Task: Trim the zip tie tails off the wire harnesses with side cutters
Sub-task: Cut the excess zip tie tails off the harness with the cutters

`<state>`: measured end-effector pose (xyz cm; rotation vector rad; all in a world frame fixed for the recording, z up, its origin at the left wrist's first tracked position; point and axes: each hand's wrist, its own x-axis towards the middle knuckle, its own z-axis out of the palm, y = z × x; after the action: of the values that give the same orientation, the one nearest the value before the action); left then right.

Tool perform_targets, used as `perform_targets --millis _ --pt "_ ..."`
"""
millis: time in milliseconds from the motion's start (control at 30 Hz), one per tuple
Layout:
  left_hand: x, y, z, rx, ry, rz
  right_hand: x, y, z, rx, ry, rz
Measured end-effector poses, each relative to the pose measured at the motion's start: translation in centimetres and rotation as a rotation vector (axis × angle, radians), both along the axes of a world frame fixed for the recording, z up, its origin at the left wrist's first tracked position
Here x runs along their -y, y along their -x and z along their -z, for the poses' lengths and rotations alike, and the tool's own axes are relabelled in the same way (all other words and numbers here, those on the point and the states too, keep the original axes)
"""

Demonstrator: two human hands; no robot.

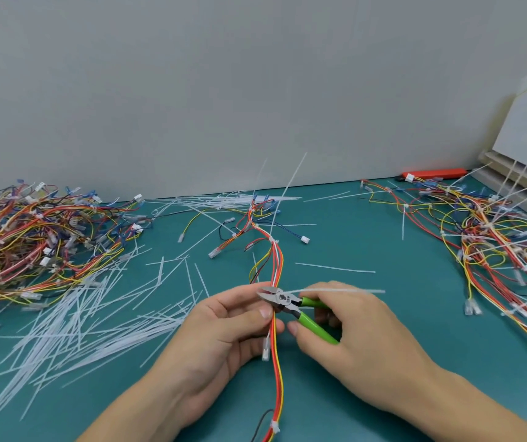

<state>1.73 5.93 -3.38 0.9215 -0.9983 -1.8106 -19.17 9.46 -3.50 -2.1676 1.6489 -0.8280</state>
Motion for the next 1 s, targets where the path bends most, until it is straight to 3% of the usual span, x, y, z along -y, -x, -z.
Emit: perform_targets --millis 1000 --pt "-0.08 -0.01 -0.16 0.0 -0.012 0.016 0.13 0.48 -0.44 0.02 0.015 -0.01"
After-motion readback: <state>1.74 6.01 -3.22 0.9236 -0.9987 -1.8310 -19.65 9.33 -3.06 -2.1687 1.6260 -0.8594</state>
